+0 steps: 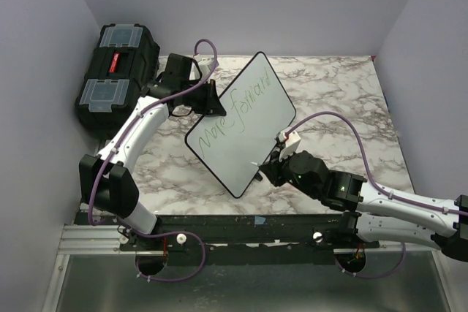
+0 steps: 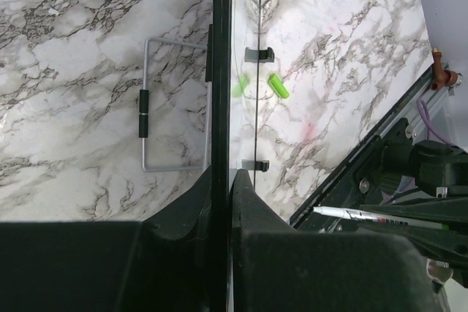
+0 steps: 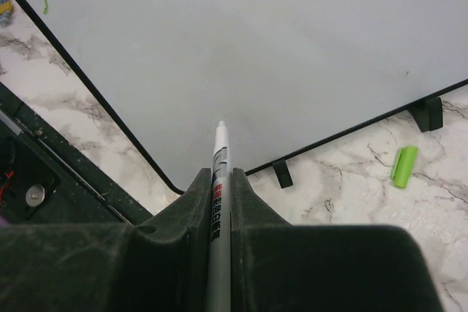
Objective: Write a sentence on the whiteboard
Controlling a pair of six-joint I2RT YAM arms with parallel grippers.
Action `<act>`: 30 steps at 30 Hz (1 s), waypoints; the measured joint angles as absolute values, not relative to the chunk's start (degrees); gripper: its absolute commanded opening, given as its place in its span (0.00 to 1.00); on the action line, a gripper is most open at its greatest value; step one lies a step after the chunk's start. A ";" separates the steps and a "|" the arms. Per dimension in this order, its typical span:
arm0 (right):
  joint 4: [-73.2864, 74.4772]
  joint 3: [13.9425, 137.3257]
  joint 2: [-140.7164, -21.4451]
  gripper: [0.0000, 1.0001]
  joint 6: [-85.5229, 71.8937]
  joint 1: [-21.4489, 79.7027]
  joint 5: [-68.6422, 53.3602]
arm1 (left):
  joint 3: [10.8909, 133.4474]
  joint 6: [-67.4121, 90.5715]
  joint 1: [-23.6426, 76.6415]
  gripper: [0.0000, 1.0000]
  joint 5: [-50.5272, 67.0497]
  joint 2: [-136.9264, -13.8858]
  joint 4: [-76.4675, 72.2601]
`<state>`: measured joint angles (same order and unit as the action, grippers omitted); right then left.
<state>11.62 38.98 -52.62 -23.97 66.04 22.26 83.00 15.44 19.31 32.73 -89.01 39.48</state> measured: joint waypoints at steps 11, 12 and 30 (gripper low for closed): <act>12.12 38.98 -52.99 0.01 -25.10 66.06 28.08 | 83.00 15.27 18.37 0.00 33.74 -89.65 39.48; 12.62 38.98 -52.97 0.01 -25.61 66.06 29.91 | 83.00 15.27 18.37 0.00 33.82 -89.65 39.48; 12.01 37.58 -52.10 0.01 -28.08 66.04 33.65 | 83.00 15.25 18.22 0.00 34.20 -89.91 39.44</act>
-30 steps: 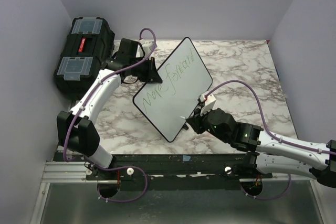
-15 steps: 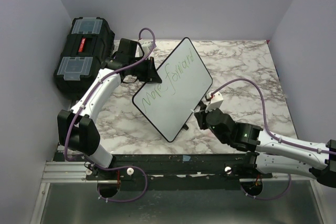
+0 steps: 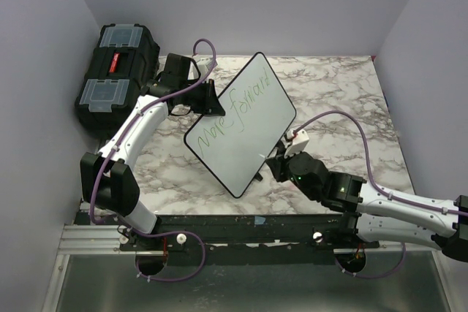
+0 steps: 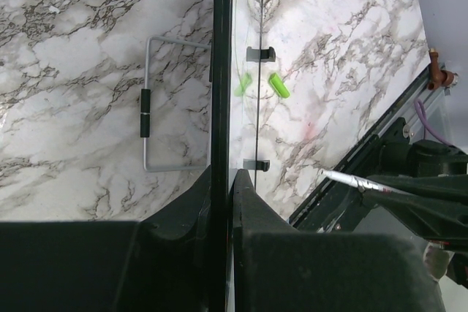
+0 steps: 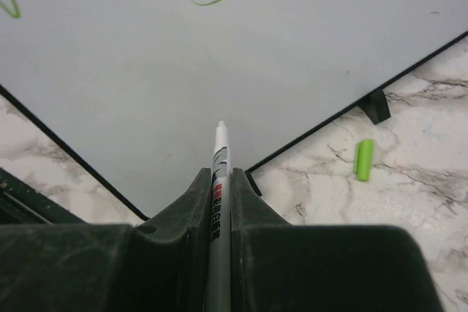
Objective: Write a sentence on the whiteboard
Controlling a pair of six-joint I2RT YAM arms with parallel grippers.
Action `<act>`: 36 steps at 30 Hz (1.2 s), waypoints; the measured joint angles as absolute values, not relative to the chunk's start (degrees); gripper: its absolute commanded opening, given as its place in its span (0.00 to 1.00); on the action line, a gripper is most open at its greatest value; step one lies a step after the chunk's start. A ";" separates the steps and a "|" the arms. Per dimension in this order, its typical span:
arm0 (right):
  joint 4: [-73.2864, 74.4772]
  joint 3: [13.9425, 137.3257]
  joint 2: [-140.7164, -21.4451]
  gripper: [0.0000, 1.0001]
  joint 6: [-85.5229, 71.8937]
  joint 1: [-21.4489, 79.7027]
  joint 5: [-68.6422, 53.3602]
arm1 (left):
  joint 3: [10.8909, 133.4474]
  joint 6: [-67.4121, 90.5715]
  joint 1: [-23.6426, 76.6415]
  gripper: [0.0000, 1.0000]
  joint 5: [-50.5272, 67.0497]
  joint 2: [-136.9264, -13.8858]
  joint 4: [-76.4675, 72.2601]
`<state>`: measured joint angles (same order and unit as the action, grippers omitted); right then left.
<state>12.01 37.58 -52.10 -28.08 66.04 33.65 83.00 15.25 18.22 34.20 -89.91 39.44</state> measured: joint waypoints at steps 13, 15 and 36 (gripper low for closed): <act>3.60 39.77 -60.07 0.01 -21.87 66.04 20.95 | 82.04 15.33 17.80 0.00 34.79 -89.49 38.63; 2.24 40.21 -61.67 0.01 -21.34 66.04 19.99 | 81.95 15.33 17.78 0.00 34.81 -89.41 38.57; -4.64 44.62 -71.05 0.01 -19.51 66.04 15.88 | 81.82 15.66 17.69 0.00 35.09 -89.41 38.35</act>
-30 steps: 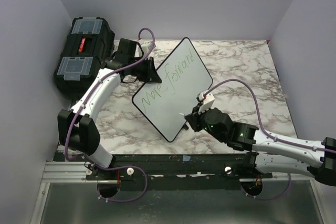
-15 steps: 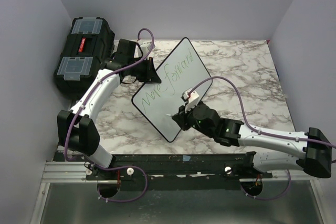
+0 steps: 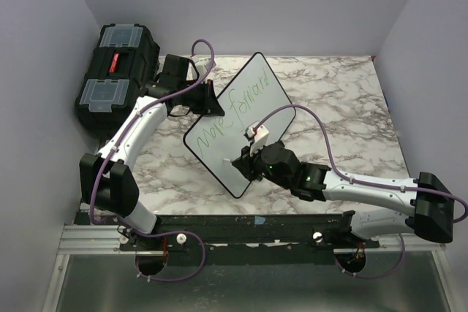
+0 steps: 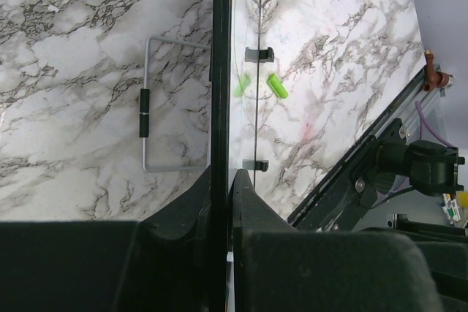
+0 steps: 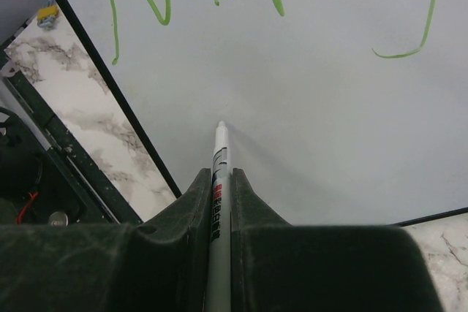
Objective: Write a sentence on the whiteboard
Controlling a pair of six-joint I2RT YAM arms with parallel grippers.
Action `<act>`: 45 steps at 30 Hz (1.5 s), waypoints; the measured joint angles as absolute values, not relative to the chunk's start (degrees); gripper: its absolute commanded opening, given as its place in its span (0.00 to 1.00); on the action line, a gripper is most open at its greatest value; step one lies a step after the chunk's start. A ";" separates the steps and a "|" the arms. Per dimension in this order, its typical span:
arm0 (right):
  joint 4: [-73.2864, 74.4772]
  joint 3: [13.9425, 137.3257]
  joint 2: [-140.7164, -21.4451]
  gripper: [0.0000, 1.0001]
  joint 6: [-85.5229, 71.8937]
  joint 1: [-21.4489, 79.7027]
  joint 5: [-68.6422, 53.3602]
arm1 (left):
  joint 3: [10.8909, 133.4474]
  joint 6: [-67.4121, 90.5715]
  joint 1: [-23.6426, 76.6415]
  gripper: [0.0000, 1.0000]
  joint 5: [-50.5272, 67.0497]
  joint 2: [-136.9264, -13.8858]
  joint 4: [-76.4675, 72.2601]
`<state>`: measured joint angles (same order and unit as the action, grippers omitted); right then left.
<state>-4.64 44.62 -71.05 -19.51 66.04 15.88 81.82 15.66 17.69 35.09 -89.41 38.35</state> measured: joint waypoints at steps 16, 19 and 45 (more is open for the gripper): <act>-5.10 45.93 -72.75 0.01 -19.49 66.04 15.31 | 81.12 15.75 17.47 0.00 35.16 -89.03 37.89; -5.10 45.93 -72.77 0.01 -19.49 66.04 15.31 | 81.03 15.77 17.37 0.00 35.18 -89.01 37.82; -5.58 46.59 -73.34 0.01 -19.57 66.30 15.33 | 82.52 14.41 17.54 0.00 35.14 -88.92 40.64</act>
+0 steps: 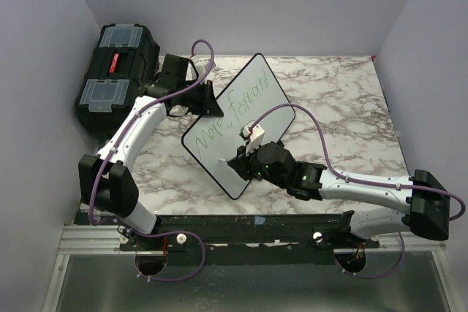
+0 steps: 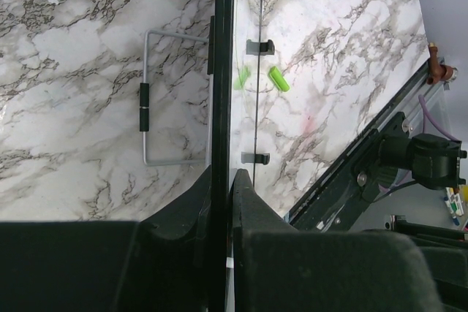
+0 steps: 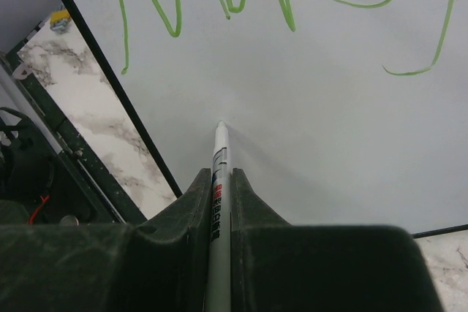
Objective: Write a sentence on the whiteboard
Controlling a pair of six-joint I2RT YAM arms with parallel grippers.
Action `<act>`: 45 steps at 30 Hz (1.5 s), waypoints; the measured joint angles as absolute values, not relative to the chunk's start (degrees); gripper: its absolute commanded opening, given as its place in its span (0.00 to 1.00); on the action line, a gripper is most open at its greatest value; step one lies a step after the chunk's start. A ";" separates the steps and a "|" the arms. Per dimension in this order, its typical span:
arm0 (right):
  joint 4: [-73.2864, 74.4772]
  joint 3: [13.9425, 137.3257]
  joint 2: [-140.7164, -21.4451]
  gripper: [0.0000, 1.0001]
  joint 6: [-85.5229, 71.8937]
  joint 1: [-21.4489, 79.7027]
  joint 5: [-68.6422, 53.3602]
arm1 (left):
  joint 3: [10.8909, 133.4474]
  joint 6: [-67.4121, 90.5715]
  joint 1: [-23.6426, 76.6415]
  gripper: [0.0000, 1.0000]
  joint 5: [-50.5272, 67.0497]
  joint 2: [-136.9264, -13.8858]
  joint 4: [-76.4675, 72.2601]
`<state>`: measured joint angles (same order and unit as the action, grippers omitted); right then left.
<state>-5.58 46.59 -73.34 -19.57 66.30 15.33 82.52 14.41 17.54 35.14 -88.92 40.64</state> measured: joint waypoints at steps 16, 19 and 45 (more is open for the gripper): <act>-5.50 46.59 -73.34 0.01 -20.75 66.30 15.86 | 81.56 14.70 17.45 0.00 35.42 -88.86 39.22; -5.50 46.59 -73.34 0.01 -20.97 66.30 15.94 | 81.52 14.70 17.45 0.00 35.42 -88.82 39.16; -9.96 50.46 -77.10 0.01 -20.93 66.32 17.34 | 81.19 14.39 16.99 0.00 35.40 -88.82 39.05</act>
<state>-9.96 50.46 -77.10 -20.93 66.32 17.34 81.19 14.39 16.99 35.40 -88.82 39.05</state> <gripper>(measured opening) 0.133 0.108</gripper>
